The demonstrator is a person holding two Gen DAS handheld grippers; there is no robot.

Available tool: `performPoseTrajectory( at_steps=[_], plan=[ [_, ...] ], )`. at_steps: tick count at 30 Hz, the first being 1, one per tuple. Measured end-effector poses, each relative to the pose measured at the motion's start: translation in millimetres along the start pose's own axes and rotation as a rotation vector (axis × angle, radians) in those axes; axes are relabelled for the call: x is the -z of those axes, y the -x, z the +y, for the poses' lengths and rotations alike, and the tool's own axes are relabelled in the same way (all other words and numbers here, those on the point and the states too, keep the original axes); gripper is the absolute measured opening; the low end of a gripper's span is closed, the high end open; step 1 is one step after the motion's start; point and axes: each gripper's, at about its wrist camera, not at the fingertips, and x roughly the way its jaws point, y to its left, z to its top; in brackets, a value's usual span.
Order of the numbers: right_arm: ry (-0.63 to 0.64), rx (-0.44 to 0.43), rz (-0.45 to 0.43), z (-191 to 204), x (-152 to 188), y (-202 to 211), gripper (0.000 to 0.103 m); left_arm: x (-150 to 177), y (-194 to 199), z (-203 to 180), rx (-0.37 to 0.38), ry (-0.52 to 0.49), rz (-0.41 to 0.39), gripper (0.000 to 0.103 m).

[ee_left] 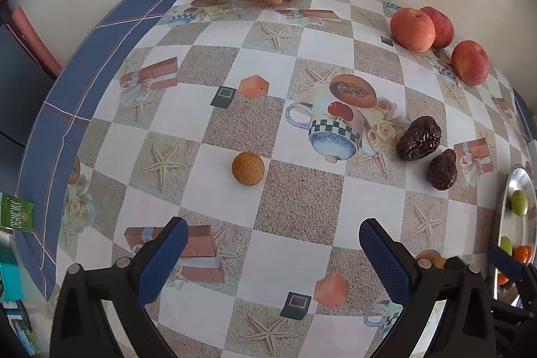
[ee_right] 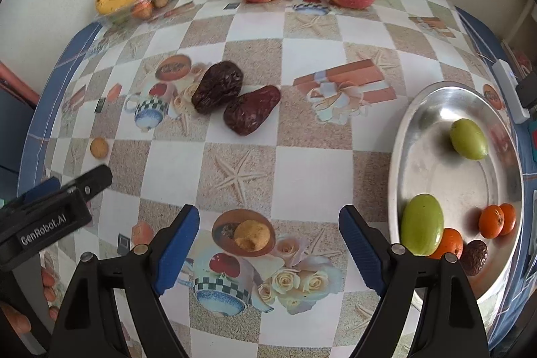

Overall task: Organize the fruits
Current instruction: 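Withdraw both tools from the plate toward the small round brown fruits, then grasp a small brown fruit with the right tool while the left tool grasps another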

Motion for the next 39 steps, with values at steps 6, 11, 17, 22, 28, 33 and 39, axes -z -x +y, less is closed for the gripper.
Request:
performPoseTrajectory(
  at_steps=[6,11,17,22,28,33,39],
  plan=[
    [0.021,-0.003,0.069,5.2,4.9,-16.9,0.086,-0.4,-3.0,0.9,0.011,0.007,0.010,0.103],
    [0.043,0.012,0.072,10.6,8.1,-23.1,0.086,0.3,-6.3,1.3,0.013,0.010,0.019,0.103],
    [0.082,0.016,0.076,16.1,8.6,-23.8,0.065,-0.6,-9.4,2.2,0.018,0.020,0.024,0.103],
    [0.104,0.026,0.097,20.5,10.7,-30.0,0.051,-0.8,-10.6,2.8,0.024,0.030,0.026,0.103],
    [0.137,0.030,0.106,25.4,17.0,-35.4,0.033,-1.7,-11.0,2.4,0.025,0.033,0.025,0.103],
    [0.152,0.040,0.107,30.8,18.7,-35.9,0.029,-4.5,-11.6,2.5,0.029,0.035,0.023,0.103],
    [0.149,0.032,0.082,29.9,16.6,-29.0,0.029,-9.0,-11.5,9.3,0.067,0.068,0.015,0.103]
  ],
)
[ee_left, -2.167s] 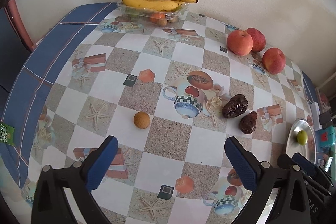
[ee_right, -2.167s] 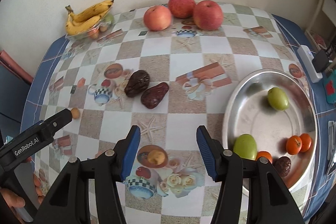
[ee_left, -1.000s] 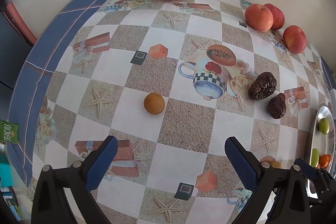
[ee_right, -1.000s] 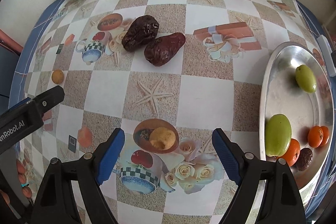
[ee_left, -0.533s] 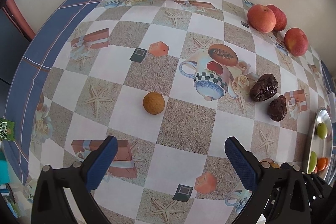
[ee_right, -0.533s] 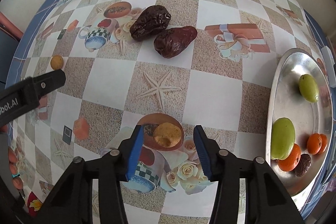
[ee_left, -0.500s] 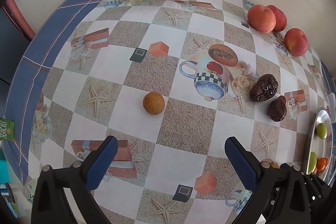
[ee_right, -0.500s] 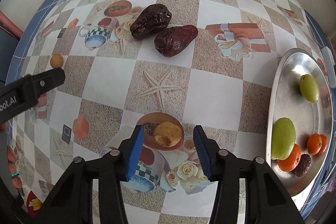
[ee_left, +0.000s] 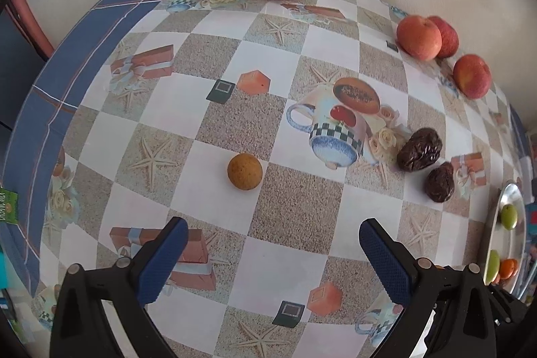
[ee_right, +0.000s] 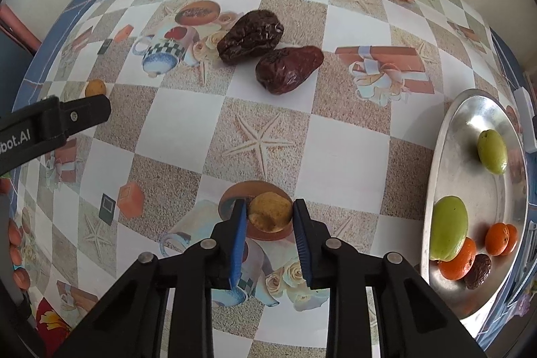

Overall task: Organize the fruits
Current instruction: 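Grasp a small brown fruit with the right tool while the left tool grasps another, then carry both brown fruits over the steel plate and open both tools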

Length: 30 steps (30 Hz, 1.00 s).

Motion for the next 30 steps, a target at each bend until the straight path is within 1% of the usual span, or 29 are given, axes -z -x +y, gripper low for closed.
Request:
performPoseTrajectory(
  at_steps=[2,4,6,8,9,10,12,16,17,19,20,22,27,30],
  plan=[
    [-0.009,0.012,-0.020,-5.0,-2.8,6.3,0.029,-5.0,0.8,7.5,0.041,0.043,-0.014,0.103],
    [-0.014,0.043,-0.040,-9.8,-2.3,11.5,0.029,-10.0,1.2,13.8,0.063,0.073,-0.030,0.102],
    [-0.033,0.050,-0.052,-15.6,-3.7,14.9,0.029,-15.0,0.6,17.2,0.047,0.082,-0.047,0.101],
    [-0.056,0.042,-0.059,-21.2,-5.0,17.1,0.029,-18.6,-2.1,15.8,0.014,0.058,-0.058,0.092],
    [-0.064,0.044,-0.062,-23.4,-5.3,17.9,0.029,-20.0,-4.6,14.8,0.009,0.051,-0.058,0.080],
    [-0.067,0.049,-0.064,-26.0,-6.2,18.7,0.029,-21.4,-8.0,15.0,0.014,0.055,-0.054,0.073],
    [-0.073,0.054,-0.070,-29.6,-6.8,21.3,0.029,-24.1,-14.8,16.4,0.025,0.061,-0.044,0.066],
    [-0.081,0.049,-0.081,-31.0,-6.8,26.1,0.029,-26.2,-22.6,20.0,-0.002,0.063,-0.045,0.048],
    [-0.081,0.048,-0.083,-32.3,-7.5,26.0,0.029,-26.8,-24.0,21.1,0.002,0.067,-0.047,0.045],
    [-0.081,0.045,-0.086,-33.6,-9.7,26.2,0.028,-26.2,-25.7,23.5,0.012,0.079,-0.044,0.037],
    [-0.080,0.044,-0.087,-33.1,-10.8,25.8,0.029,-26.0,-26.7,24.1,0.019,0.084,-0.039,0.035],
    [-0.080,0.043,-0.089,-33.4,-11.5,25.5,0.029,-26.0,-27.4,24.0,0.020,0.085,-0.036,0.028],
    [-0.087,0.042,-0.097,-33.4,-11.4,28.2,0.029,-25.7,-23.9,24.0,0.027,0.090,-0.039,0.027],
    [-0.094,0.038,-0.105,-35.4,-11.6,30.6,0.029,-26.6,-13.1,21.5,0.043,0.086,-0.063,0.027]
  ],
)
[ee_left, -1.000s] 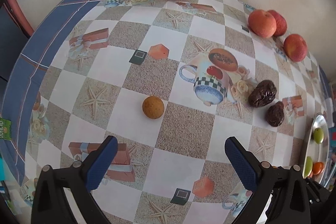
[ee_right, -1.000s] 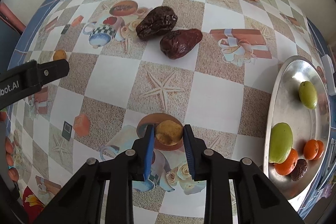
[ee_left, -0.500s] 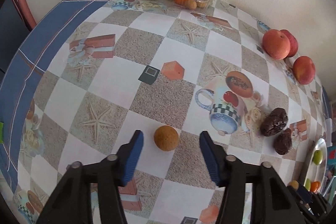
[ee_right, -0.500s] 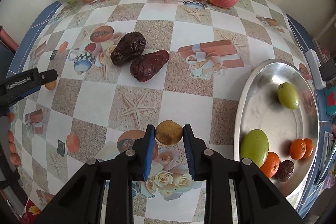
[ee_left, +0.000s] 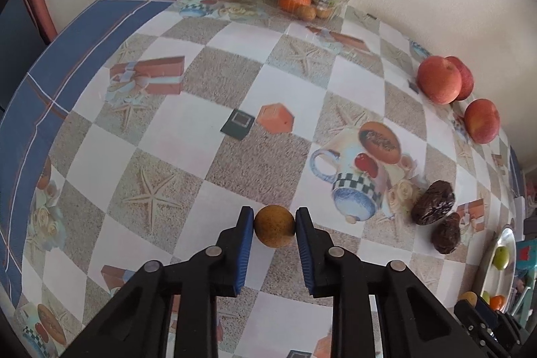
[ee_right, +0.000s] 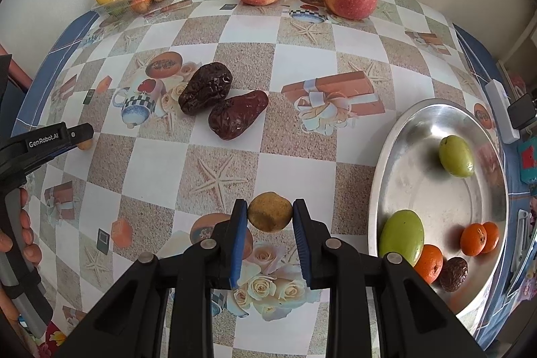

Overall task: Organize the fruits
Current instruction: 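Carry both brown fruits over the steel plate and open both tools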

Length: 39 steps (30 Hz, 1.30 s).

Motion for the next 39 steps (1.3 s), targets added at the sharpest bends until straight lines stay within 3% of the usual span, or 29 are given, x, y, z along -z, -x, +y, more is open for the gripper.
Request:
performPoseTrajectory(
  at_steps=[10,20,26,33,39],
  plan=[
    [-0.131,0.008,-0.063,-44.2,-5.0,19.3,0.029,5.6,33.3,-42.1,0.080,-0.114,-0.082,0.027],
    [-0.400,0.076,-0.116,-135.6,6.0,38.1,0.029,34.7,45.5,-105.4,0.202,-0.276,-0.058,0.027],
    [-0.540,0.071,-0.141,-174.9,18.5,44.4,0.029,50.1,51.1,-138.0,0.273,-0.363,-0.041,0.027],
    [-0.588,0.089,-0.179,-187.9,20.5,55.5,0.029,74.5,61.2,-194.7,0.352,-0.505,-0.048,0.027],
    [-0.598,0.076,-0.180,-191.3,20.3,55.8,0.029,103.1,55.7,-252.6,0.377,-0.665,-0.024,0.027]
  ],
)
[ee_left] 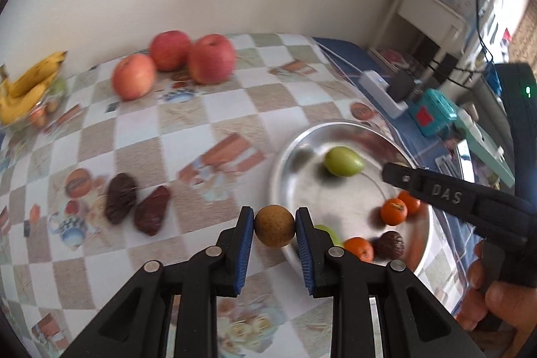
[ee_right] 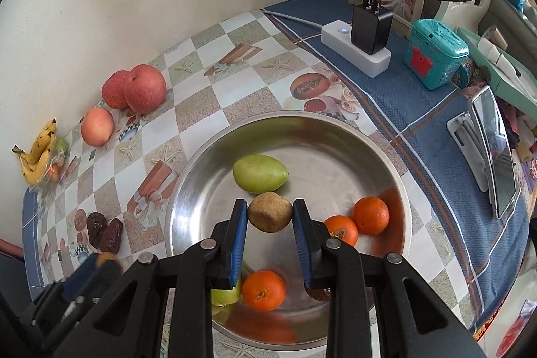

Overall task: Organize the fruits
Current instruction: 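Carry both brown fruits over the steel plate and open both tools, then withdraw both tools from the plate toward the two dark dates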

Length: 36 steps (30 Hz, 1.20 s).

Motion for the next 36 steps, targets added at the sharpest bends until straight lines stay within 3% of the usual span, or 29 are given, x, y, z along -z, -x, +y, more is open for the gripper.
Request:
performPoseTrajectory(
  at_steps=[4,6,8,12,14,16,17,20,22,24,26,29,36],
  plan=[
    [-0.001,-0.002,0.010,-1.6,-1.4,-3.0,0.029,-4.9,-14.7,-20.5,0.019,-0.044,0.014,0.028],
    [0.001,-0.001,0.014,-1.7,-2.4,-3.8,0.036,-4.6,-18.6,-24.3,0.013,-0.062,0.023,0.029],
    [-0.002,-0.002,0.012,-1.8,-3.0,-3.7,0.043,-3.0,-22.5,-21.4,0.008,-0.053,0.039,0.029],
    [-0.003,-0.003,0.010,-1.5,-2.7,-2.3,0.044,0.2,-25.9,-8.1,-0.014,-0.012,0.064,0.033],
    [-0.003,0.000,0.013,-1.4,-2.3,-2.4,0.046,2.0,-24.9,-0.9,-0.031,0.001,0.069,0.044],
    [0.002,0.003,0.022,0.0,-1.4,-4.1,0.059,4.0,-21.6,7.9,-0.048,0.016,0.072,0.067],
    [0.007,0.002,0.026,1.1,-1.0,-5.2,0.065,4.8,-20.1,13.0,-0.059,0.024,0.073,0.069],
    [0.027,0.003,0.040,6.9,1.1,-9.0,0.066,6.1,-15.2,33.6,-0.113,0.067,0.074,0.078],
    [0.044,0.006,0.050,10.9,3.0,-11.9,0.069,8.1,-12.6,51.0,-0.169,0.110,0.081,0.095],
    [0.062,0.006,0.061,15.5,5.1,-15.0,0.071,10.7,-9.8,71.9,-0.238,0.161,0.091,0.103],
    [0.076,0.008,0.067,19.6,6.7,-17.4,0.071,14.9,-6.9,90.3,-0.300,0.208,0.101,0.103],
    [0.088,-0.006,0.070,26.9,10.1,-20.9,0.094,24.5,-0.4,121.8,-0.367,0.295,0.114,0.103],
    [0.162,-0.038,0.061,54.2,20.9,-25.3,0.096,43.6,24.7,168.1,-0.457,0.404,0.089,0.103]
  ],
)
